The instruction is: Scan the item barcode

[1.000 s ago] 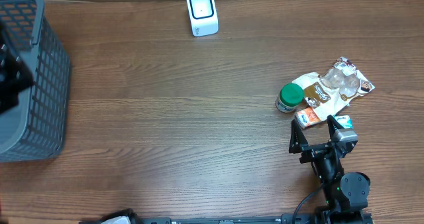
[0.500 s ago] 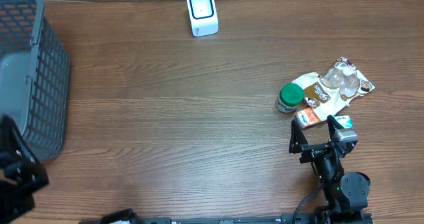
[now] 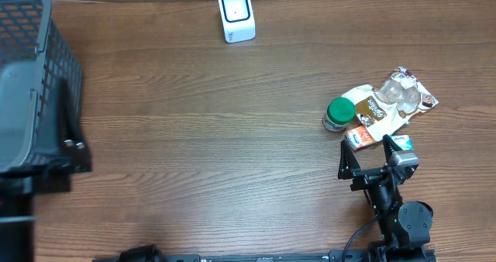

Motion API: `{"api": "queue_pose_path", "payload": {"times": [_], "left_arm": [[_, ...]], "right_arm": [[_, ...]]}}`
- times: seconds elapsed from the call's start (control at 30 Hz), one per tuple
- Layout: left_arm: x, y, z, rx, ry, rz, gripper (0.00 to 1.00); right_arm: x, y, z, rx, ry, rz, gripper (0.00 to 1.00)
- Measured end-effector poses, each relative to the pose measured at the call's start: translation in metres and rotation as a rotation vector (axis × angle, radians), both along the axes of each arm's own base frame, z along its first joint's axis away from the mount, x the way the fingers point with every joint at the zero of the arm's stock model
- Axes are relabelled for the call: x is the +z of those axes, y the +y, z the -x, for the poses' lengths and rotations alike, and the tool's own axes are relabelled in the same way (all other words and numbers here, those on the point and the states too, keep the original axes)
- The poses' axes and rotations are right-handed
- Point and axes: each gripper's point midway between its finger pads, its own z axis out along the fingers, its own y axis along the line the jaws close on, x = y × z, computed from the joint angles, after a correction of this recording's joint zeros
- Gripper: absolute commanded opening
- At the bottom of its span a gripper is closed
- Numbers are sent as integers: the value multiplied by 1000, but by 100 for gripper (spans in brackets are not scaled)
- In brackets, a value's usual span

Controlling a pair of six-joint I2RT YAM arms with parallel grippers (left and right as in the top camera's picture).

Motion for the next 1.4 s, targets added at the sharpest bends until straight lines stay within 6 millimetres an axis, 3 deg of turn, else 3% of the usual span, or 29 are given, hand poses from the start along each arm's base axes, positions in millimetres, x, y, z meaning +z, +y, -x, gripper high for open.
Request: {"api": "queue_pose_path", "payload": {"times": [0.13,0.4,0.6,0.8,1.07,1.4], "left_arm": [[-40,-7,-23,-61,-58,-37,100],[-154,-26,-58,-143,-89,-156,100],[-242,-31,-68,-145,-36,-231,100],[-311,-21,-69,-94,32,-241,100],[-343,-16,-66,-62,29,-243,100],[-403,-14,-75,-70,173,-232,100]], "right_arm": [[0,0,0,0,-1,0,100],[0,0,0,0,0,0,100],[0,0,0,0,0,0,100],[0,0,0,0,0,0,100],[0,0,0,0,0,0,100],[0,0,0,0,0,0,100]]}}
